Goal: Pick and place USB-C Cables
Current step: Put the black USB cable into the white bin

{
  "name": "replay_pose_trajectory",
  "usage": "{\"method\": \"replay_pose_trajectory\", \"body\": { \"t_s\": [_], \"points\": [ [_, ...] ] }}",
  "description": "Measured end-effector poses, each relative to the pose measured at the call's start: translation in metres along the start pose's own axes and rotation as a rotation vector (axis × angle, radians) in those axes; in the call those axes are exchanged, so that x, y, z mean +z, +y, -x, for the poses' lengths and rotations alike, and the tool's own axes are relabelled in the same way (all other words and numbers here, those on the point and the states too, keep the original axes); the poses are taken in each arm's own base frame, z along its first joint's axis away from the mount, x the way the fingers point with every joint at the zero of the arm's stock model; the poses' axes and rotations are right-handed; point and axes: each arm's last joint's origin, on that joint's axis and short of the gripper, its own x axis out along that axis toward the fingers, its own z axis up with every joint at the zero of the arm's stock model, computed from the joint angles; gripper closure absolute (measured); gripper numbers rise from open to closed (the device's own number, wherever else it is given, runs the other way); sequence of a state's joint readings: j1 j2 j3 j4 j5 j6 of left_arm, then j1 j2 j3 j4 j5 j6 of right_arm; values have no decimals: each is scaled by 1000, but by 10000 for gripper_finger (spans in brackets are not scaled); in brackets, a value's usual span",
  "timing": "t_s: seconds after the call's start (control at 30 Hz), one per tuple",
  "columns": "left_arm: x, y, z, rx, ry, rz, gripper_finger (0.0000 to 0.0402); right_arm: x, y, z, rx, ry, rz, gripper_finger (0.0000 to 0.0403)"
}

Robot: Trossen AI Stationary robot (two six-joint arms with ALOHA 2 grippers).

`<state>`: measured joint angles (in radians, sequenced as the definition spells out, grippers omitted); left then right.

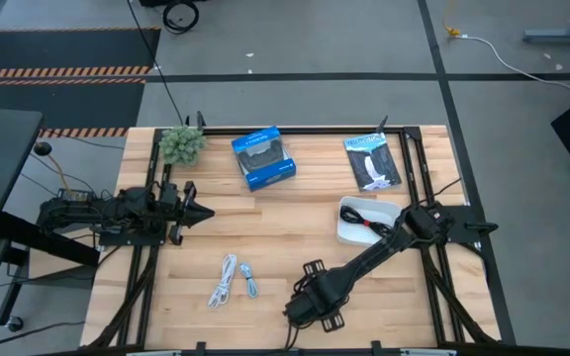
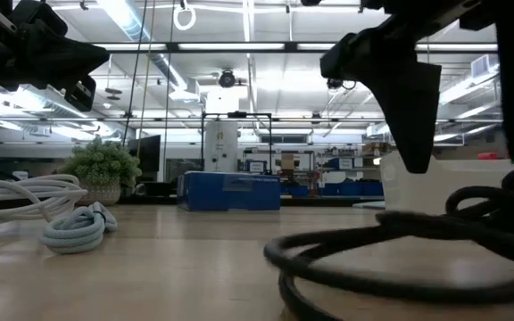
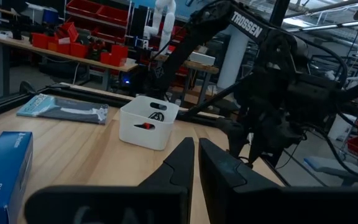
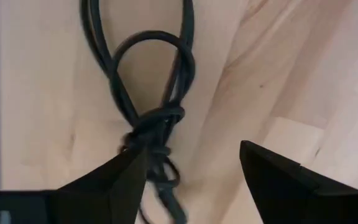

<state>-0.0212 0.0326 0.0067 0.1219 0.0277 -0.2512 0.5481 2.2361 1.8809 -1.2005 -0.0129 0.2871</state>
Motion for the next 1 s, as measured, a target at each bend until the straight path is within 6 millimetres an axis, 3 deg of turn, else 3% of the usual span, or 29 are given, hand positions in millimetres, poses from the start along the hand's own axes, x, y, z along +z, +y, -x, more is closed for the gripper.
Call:
{"method": "replay_pose_trajectory", "body": {
  "t_s": [0.2, 0.47, 0.77, 1.0],
  "points": [
    [0, 0, 0, 0, 0, 0, 372, 1, 2, 1, 71, -6, -25, 106],
    [0, 0, 0, 0, 0, 0, 372, -1, 13, -7, 32, -21, 46, 104],
    [0, 0, 0, 0, 0, 0, 372, -14, 28, -27, -96, -21, 124, 127],
    [0, 0, 0, 0, 0, 0, 372, -24, 26, -44, -157, 25, 164, 179]
  ]
}}
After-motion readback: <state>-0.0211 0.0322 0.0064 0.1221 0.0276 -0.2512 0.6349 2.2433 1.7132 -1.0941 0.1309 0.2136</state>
